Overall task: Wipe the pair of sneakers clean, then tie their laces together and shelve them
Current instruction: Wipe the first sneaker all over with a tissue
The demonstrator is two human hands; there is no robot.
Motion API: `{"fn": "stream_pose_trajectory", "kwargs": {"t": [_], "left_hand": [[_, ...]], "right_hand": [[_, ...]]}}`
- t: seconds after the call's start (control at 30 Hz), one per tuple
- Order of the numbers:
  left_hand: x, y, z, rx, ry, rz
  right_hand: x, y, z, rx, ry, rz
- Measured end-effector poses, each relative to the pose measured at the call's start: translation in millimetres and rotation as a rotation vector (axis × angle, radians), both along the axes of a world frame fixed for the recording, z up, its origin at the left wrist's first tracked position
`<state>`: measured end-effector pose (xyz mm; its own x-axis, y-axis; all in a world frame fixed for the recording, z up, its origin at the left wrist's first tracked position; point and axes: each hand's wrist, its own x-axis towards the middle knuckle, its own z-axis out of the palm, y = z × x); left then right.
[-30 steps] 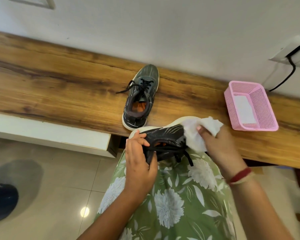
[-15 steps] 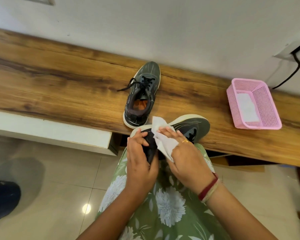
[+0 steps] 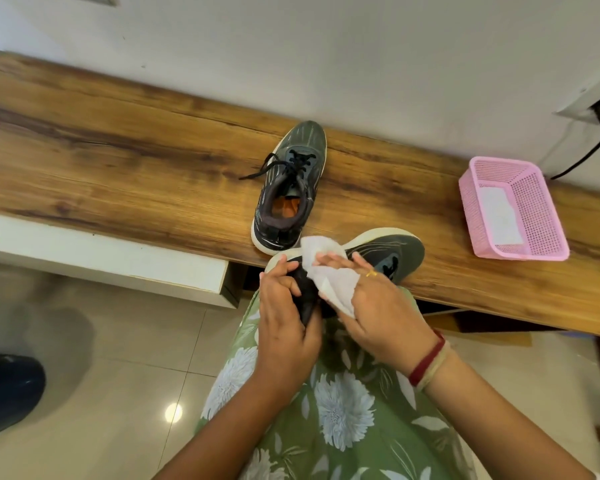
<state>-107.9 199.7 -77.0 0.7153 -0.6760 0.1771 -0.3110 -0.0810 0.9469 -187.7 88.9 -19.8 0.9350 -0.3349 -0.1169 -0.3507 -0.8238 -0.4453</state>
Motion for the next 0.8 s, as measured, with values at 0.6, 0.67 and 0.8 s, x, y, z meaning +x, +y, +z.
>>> {"fn": "stream_pose_trajectory", "kwargs": {"t": [0.6,0.67,0.8], "left_hand": [[0.2,4.2,-3.6,0.083,-0.054,0.029],[-0.6,4.8,-4.8,0.081,-0.087,0.014],[0.0,5.7,-0.2,0.1,-0.05,0.031]], "right_hand": [[15.9,6.4,9.7,0.105,-0.041,0.028],[14.3,4.2,11.3,0.107,-0.02,0.067],[10.0,7.2,5.8,-0.035,0.0,0.08]]}}
